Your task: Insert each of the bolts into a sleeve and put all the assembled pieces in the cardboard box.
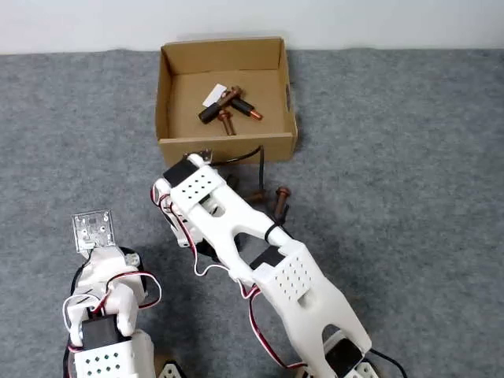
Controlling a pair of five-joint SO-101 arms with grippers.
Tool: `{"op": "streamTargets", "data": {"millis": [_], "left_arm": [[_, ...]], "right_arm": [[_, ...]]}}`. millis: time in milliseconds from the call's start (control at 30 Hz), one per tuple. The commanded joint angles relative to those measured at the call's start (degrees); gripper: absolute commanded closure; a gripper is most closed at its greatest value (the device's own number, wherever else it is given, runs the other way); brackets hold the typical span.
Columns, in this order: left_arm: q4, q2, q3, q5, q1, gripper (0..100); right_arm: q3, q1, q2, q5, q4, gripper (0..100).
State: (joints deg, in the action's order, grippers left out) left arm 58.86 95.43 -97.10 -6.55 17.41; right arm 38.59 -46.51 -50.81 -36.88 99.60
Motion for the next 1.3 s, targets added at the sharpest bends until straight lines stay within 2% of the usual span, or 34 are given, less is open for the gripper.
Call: {"op": "streamTargets", "data": {"millis": [0,67,100,167,333,500,633,833,967,1133,1267], "left_arm": [[-0.3,0.5,0.2,-0.6,0.4,100],[-0.3,0.5,0.2,-0.6,0.4,100],[-0.3,0.5,0.2,-0.6,0.4,100],[-0.3,0.5,0.2,-0.6,0.4,100],[-0.3,0.5,0.2,-0.6,0.4,100],[-0.3,0.5,0.2,-0.6,0.4,100],[-0.3,0.6,0.2,-0.6,0.4,100],[0.2,0.4,3.0,-0.6,0.4,99],[1.1,0.1,10.3,-0.6,0.0,99],[7.9,0.0,20.3,-0.6,-7.5,99],[13.4,0.0,24.9,-0.7,-15.5,99]], "right_arm": [[2.5,0.0,-0.2,-0.3,0.0,88.6],[2.5,0.5,-0.2,0.0,0.0,98.7],[2.5,0.6,0.0,0.0,0.1,99.5],[2.5,1.0,0.9,0.0,1.5,96.2],[2.5,2.9,5.9,0.2,3.1,99.1],[2.2,5.6,16.7,4.5,3.3,99.1],[1.0,8.2,26.2,4.9,3.4,99.1],[-11.3,12.9,41.1,5.0,3.4,99.1],[-23.4,15.7,51.4,4.8,3.2,99.1],[-34.5,17.8,64.1,4.3,3.1,99.1],[-41.1,23.3,72.6,3.2,3.0,99.1]]}}
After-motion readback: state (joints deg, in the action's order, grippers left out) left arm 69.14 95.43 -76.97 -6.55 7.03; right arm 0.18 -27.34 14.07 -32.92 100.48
